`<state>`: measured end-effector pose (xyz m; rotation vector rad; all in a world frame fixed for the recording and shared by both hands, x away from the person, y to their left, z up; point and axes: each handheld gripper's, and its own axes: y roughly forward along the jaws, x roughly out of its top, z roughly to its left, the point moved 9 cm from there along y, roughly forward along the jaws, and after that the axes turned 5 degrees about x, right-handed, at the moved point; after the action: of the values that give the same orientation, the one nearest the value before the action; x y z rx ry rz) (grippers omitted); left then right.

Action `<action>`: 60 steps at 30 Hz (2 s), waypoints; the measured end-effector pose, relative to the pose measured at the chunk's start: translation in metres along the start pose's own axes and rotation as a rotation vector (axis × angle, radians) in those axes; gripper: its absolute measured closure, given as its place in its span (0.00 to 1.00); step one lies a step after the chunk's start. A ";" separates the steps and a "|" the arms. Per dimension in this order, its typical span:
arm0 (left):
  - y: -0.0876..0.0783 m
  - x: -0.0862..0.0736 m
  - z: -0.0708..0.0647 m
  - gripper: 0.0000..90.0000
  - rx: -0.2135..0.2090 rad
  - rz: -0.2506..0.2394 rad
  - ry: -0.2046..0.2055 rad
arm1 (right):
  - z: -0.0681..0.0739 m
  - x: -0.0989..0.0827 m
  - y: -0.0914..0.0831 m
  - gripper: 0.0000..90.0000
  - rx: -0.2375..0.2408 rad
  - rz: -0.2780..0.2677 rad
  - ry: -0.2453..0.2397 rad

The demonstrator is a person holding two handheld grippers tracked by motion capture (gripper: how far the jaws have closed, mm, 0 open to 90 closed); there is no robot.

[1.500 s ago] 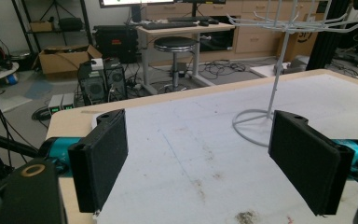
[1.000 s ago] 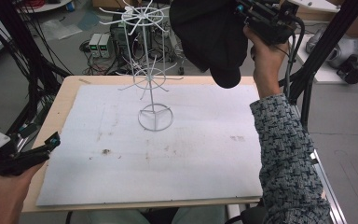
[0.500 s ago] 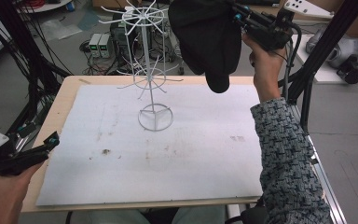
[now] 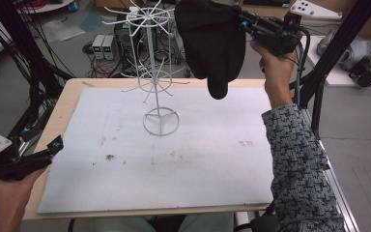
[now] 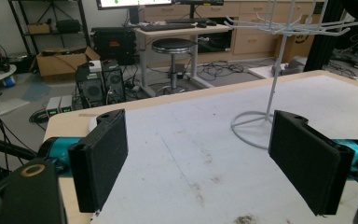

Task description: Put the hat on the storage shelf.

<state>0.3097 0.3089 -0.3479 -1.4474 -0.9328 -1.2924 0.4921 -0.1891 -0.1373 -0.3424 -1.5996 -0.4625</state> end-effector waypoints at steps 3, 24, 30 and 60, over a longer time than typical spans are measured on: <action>0.000 0.000 0.000 0.22 -0.001 0.000 0.000 | 0.000 -0.004 0.001 0.80 -0.009 0.024 -0.011; 0.000 0.002 0.000 0.22 -0.003 -0.005 -0.001 | -0.002 -0.015 0.000 0.81 -0.004 0.016 0.006; 0.001 0.002 -0.001 0.22 -0.005 -0.007 -0.004 | -0.001 -0.014 -0.002 0.78 -0.010 0.027 -0.002; 0.045 0.004 -0.029 0.22 -0.106 0.009 0.017 | 0.011 -0.044 -0.076 0.38 -0.194 0.104 -0.076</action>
<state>0.3451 0.2687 -0.3515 -1.5176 -0.8569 -1.3632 0.4494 -0.2480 -0.1884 -0.5929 -1.6059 -0.5313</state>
